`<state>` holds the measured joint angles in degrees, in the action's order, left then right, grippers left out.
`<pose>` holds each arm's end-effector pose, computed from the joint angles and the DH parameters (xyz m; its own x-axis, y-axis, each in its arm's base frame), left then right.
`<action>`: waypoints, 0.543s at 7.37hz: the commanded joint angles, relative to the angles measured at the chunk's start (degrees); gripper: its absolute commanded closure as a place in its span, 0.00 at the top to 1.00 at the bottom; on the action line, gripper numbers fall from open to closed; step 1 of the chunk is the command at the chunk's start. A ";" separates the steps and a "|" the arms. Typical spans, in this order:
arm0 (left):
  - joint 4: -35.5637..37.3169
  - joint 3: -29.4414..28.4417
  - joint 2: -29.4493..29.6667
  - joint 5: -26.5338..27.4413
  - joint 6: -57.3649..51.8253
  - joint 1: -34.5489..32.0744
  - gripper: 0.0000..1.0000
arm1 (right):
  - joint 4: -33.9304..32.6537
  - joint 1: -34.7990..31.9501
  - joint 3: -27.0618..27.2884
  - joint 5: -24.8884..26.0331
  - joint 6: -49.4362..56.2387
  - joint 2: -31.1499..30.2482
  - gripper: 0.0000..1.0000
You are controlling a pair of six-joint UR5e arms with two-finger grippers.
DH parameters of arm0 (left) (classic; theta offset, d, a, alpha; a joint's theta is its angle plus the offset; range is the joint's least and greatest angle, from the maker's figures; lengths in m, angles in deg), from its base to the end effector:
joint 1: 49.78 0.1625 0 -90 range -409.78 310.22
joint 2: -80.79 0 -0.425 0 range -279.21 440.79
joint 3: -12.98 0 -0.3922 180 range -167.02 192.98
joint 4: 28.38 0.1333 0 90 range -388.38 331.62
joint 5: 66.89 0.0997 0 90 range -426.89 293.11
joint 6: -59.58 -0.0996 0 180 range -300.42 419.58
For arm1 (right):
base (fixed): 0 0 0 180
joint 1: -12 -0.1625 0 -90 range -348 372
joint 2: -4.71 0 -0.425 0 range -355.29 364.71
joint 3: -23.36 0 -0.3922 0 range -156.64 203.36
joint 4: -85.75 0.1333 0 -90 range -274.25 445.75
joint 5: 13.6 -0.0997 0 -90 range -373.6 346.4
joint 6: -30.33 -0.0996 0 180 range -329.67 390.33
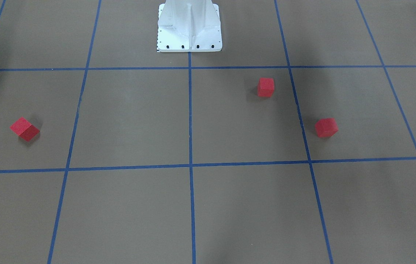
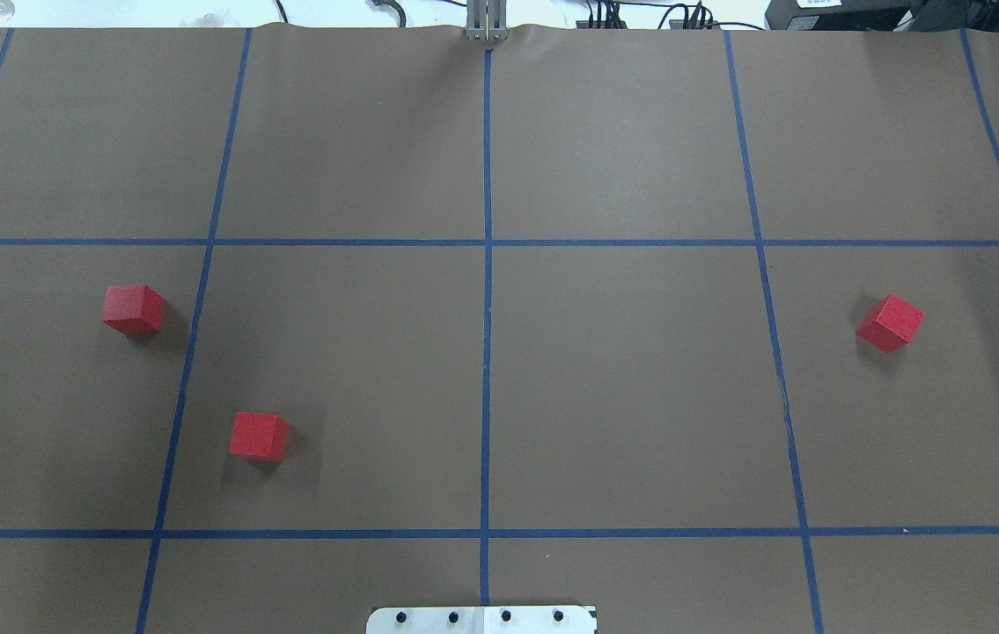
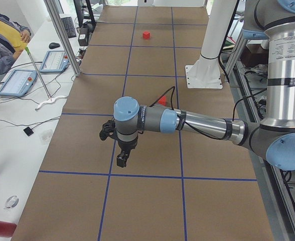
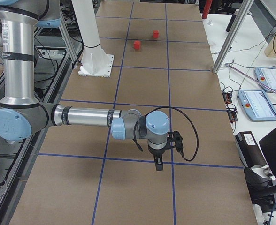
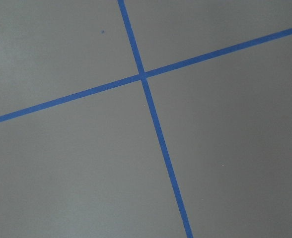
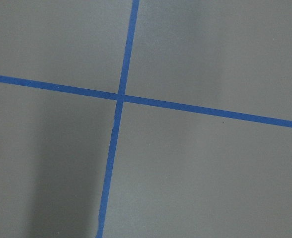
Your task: Form red blocks into L shape at center
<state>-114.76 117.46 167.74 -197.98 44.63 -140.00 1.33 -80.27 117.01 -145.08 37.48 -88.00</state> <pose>-0.0696 -0.4705 0.5700 0.7295 0.3391 -0.5941 -0.1908 0.9349 0.2993 0.0863 -0.4765 0.6434 0.7506 -0.1687 0.6388 0.0545 0.9794 0.1946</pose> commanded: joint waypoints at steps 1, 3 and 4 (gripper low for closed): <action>-7.70 -0.93 3.29 0.13 0.36 -0.04 1.00 | 8.50 0.07 0.75 -0.45 -0.38 2.09 1.00; -8.80 -4.54 6.99 -0.40 2.02 0.05 1.00 | 10.58 2.35 1.26 -4.49 -1.09 2.54 1.00; -9.07 -4.55 7.01 -0.40 1.94 0.05 1.00 | 16.07 4.97 0.66 -3.71 -0.30 2.45 1.00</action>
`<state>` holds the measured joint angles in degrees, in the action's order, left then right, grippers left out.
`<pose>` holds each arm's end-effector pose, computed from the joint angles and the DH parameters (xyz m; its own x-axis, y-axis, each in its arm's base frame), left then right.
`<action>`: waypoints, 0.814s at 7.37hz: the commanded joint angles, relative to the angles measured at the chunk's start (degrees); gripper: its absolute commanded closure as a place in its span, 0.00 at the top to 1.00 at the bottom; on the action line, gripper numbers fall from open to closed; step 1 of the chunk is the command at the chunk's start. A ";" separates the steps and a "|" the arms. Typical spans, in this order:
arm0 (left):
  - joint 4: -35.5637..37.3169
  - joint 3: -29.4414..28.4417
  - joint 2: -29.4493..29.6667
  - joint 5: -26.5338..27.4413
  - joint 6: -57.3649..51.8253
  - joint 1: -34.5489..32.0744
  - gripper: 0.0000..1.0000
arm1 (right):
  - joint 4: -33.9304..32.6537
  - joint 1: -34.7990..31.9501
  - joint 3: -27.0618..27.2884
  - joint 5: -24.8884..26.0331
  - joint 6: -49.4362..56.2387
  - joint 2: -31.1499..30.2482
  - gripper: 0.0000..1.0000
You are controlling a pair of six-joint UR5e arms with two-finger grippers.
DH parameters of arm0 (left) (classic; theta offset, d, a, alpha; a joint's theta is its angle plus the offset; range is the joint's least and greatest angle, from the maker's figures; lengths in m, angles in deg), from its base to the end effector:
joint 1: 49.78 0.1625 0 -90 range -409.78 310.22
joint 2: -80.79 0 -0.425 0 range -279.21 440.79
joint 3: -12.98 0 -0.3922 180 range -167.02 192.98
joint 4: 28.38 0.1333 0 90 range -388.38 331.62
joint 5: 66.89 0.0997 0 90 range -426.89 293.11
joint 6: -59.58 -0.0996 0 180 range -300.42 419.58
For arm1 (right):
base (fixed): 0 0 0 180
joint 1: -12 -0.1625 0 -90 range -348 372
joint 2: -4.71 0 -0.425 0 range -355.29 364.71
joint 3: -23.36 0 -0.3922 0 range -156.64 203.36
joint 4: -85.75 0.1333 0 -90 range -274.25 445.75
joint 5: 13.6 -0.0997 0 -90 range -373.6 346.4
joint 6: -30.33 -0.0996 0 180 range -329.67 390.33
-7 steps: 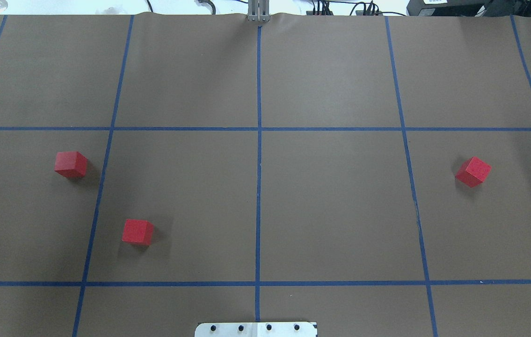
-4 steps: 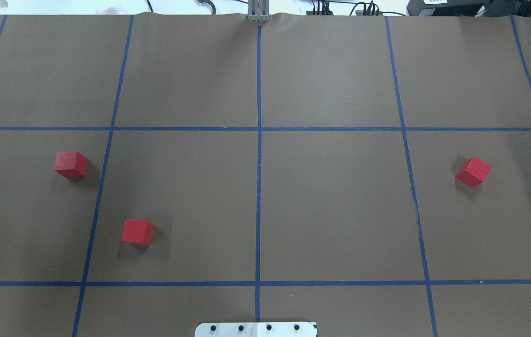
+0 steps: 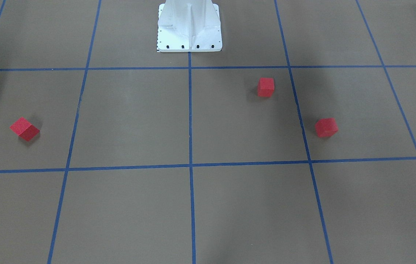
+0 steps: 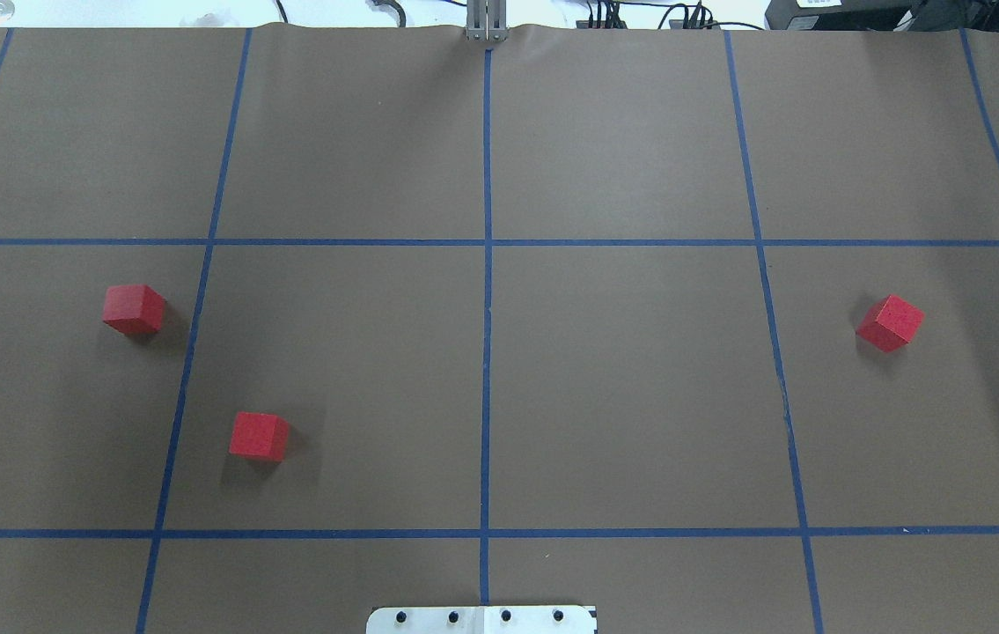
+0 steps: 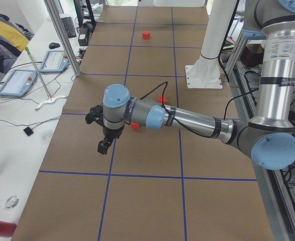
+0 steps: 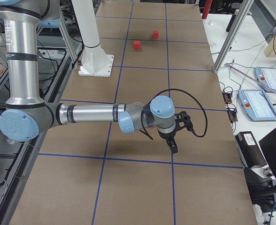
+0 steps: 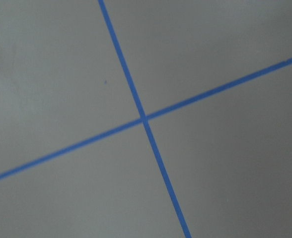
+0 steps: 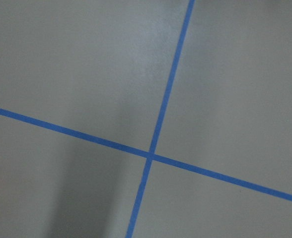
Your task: Form red blocks into L shape at center
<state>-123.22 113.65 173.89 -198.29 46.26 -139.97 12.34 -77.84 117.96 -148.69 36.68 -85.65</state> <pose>-0.0692 -0.5220 0.5325 0.7313 0.4213 -0.5364 -0.1699 0.8742 0.4549 0.0613 -0.5068 0.5888 0.7007 -0.3556 0.6185 0.0806 0.9008 0.4266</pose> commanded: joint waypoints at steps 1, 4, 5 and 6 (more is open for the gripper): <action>-0.69 -0.83 0.86 -0.17 0.22 0.01 1.00 | 11.38 5.35 -2.55 0.17 0.32 -0.34 1.00; -1.30 -1.36 0.77 -0.08 0.31 0.01 1.00 | 17.84 16.23 -3.19 -1.85 -6.63 1.66 0.99; -1.48 -1.79 0.77 -0.17 0.31 0.01 1.00 | 17.94 18.97 -3.10 -1.50 -7.14 0.98 0.99; -1.48 -1.80 0.77 -0.08 0.31 0.01 1.00 | 18.03 21.17 -2.67 -0.63 -7.15 -0.42 0.99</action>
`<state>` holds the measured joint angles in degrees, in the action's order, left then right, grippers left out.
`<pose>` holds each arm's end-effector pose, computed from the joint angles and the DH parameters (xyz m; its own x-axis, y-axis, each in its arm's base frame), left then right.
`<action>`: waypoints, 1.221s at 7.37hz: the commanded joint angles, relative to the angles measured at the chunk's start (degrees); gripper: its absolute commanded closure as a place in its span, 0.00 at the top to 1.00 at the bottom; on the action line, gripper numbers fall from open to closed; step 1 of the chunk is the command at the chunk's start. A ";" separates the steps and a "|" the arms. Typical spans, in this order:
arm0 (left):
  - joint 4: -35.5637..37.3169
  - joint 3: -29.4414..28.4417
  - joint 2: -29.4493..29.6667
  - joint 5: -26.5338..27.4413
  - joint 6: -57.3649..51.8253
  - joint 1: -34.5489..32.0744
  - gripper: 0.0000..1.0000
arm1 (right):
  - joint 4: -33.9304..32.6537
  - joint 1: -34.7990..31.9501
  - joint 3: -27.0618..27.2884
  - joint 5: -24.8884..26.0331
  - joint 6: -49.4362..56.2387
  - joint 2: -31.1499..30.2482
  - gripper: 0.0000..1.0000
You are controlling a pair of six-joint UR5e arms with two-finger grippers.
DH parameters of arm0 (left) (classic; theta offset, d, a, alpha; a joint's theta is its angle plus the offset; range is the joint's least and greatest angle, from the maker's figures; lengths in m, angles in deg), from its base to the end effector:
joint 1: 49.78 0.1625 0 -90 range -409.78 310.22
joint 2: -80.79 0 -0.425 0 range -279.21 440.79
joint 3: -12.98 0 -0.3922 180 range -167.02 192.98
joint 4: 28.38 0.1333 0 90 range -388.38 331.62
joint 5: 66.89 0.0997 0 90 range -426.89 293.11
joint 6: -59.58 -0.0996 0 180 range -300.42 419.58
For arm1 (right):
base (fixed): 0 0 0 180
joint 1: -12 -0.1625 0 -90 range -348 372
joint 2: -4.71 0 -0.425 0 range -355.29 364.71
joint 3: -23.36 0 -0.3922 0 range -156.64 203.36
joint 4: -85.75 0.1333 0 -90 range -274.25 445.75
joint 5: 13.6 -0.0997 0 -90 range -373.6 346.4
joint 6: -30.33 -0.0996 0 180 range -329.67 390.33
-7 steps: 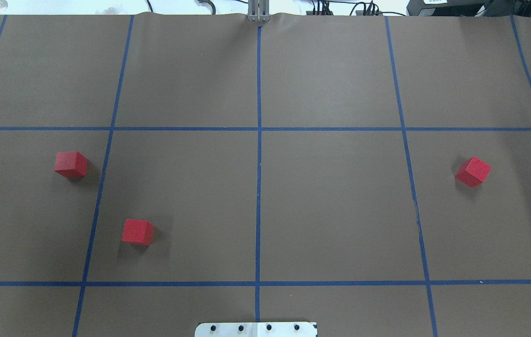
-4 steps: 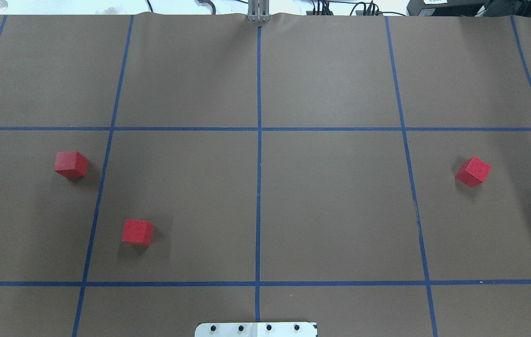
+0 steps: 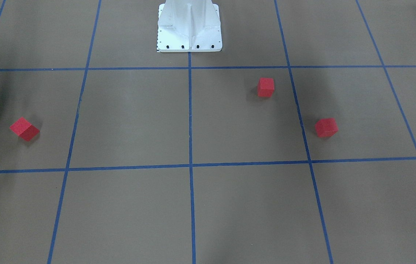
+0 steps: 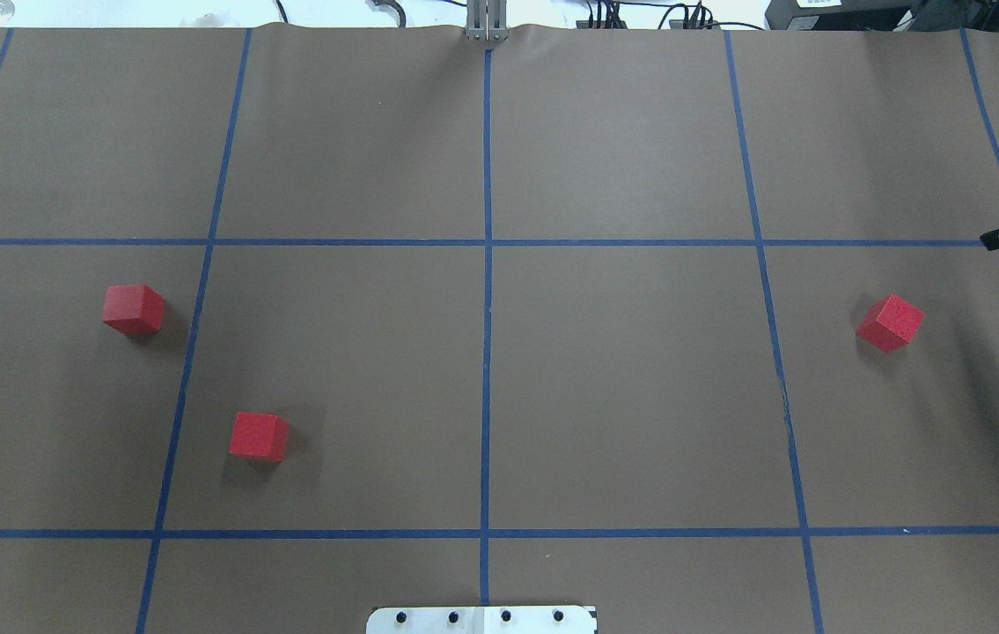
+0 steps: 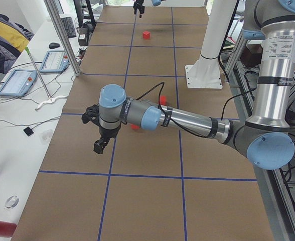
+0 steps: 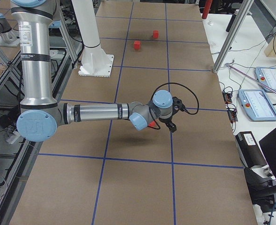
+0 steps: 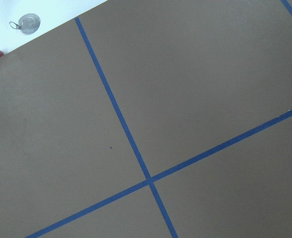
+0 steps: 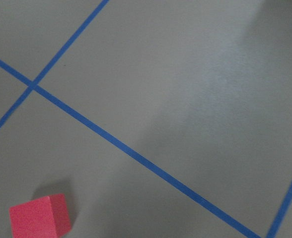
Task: Form red blocks into L shape at center
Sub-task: 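Reach the right gripper down and grasp the red cube on its side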
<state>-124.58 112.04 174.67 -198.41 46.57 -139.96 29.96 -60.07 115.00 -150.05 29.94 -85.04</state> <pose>-0.0689 -0.5294 0.5365 0.7308 0.4221 -0.5364 -0.1658 0.8721 0.4604 -0.1003 -0.5086 0.5713 0.5257 -0.6132 0.5896 0.2452 0.7729 0.5852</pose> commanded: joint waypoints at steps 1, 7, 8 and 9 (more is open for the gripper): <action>-0.21 -0.09 -0.01 -0.05 0.00 0.00 1.00 | 0.41 6.03 1.60 3.79 -0.58 -1.64 0.99; -1.27 -0.27 -0.72 0.04 0.00 0.00 1.00 | 0.76 15.72 2.58 9.97 -7.26 -3.06 0.99; -1.27 -0.35 -0.72 -0.05 0.00 0.00 1.00 | 0.68 16.60 2.58 10.15 -7.61 -3.14 0.99; -1.27 -0.35 -0.80 -0.05 0.00 0.00 1.00 | 0.67 17.21 2.49 10.32 -7.88 -3.32 0.98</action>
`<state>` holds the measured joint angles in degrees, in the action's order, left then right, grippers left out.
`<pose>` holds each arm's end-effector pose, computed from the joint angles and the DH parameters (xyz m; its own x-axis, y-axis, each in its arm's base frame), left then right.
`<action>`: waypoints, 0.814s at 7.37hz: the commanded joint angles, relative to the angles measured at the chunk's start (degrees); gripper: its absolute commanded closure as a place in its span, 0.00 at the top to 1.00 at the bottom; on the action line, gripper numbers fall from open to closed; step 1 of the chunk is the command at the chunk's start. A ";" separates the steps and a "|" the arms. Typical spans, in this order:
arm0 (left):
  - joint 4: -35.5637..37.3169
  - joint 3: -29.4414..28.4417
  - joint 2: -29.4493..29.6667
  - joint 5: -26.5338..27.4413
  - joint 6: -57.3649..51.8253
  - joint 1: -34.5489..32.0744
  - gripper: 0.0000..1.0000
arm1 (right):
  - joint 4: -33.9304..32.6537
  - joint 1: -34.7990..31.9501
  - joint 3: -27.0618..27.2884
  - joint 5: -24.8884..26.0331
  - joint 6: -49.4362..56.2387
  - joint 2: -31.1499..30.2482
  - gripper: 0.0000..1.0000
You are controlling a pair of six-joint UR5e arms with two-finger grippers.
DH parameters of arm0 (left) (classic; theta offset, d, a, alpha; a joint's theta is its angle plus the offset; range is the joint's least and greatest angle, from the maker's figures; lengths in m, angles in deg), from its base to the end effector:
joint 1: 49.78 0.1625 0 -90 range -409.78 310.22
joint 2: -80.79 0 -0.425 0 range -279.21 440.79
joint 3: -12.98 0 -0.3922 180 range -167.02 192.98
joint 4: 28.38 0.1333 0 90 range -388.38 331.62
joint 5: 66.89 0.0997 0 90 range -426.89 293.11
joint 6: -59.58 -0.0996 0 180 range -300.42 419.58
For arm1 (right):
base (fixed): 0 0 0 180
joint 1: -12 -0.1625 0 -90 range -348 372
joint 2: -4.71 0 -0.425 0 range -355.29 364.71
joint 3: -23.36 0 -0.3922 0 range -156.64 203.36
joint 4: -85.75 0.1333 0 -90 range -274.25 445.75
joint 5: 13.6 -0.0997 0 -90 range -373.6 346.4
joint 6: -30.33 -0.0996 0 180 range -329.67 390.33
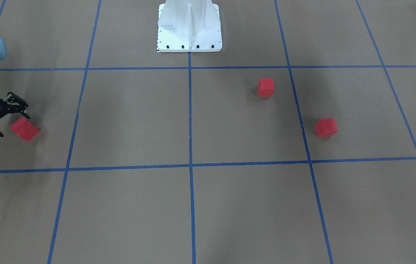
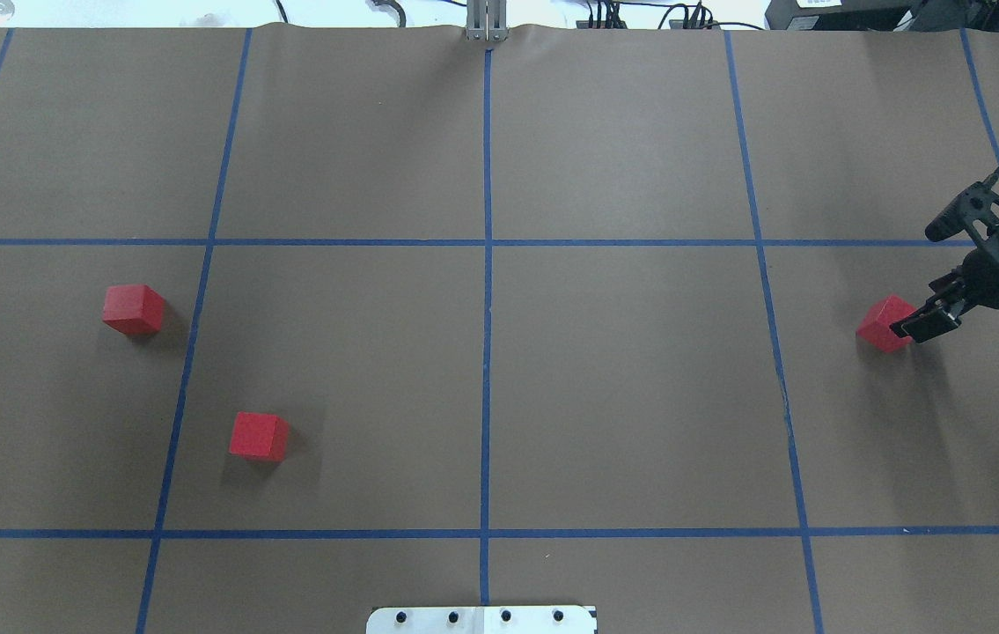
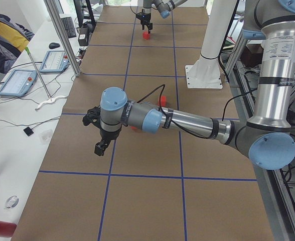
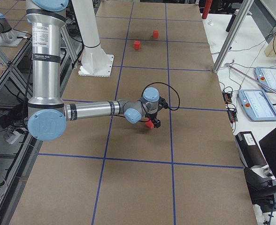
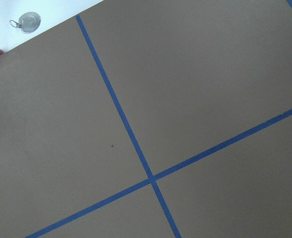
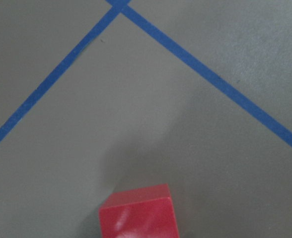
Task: Form red blocks into L shape at center
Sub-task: 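Reach the right gripper down and grasp the red cube on its side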
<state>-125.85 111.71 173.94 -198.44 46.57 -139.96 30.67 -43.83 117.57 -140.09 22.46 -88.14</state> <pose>-0.0689 -0.5257 0.5434 0.7305 0.4242 -0.5352 -0.1657 0.8703 0.4637 -0.2188 -0.4542 0.5832 0.5251 -0.6444 0.5559 0.3845 0.7624 0.5205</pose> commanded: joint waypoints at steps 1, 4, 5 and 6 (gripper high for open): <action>0.00 -0.03 -0.07 -0.02 0.00 0.00 1.00 | -0.21 1.41 -0.08 1.14 -0.48 -0.31 0.85; 0.00 -0.03 -0.07 0.06 -0.09 0.00 1.00 | -0.74 1.51 0.10 0.45 -1.61 -0.49 0.00; 0.00 -0.03 -0.07 -0.02 -0.09 0.00 1.00 | -0.74 1.51 1.32 0.36 -4.84 0.03 0.00; 0.00 -0.03 -0.07 -0.02 -0.09 0.00 1.00 | -1.00 1.59 2.55 0.36 -10.09 1.43 0.00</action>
<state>-125.85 111.68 173.87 -198.44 46.49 -139.96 29.89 -42.29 118.69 -139.67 17.69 -87.98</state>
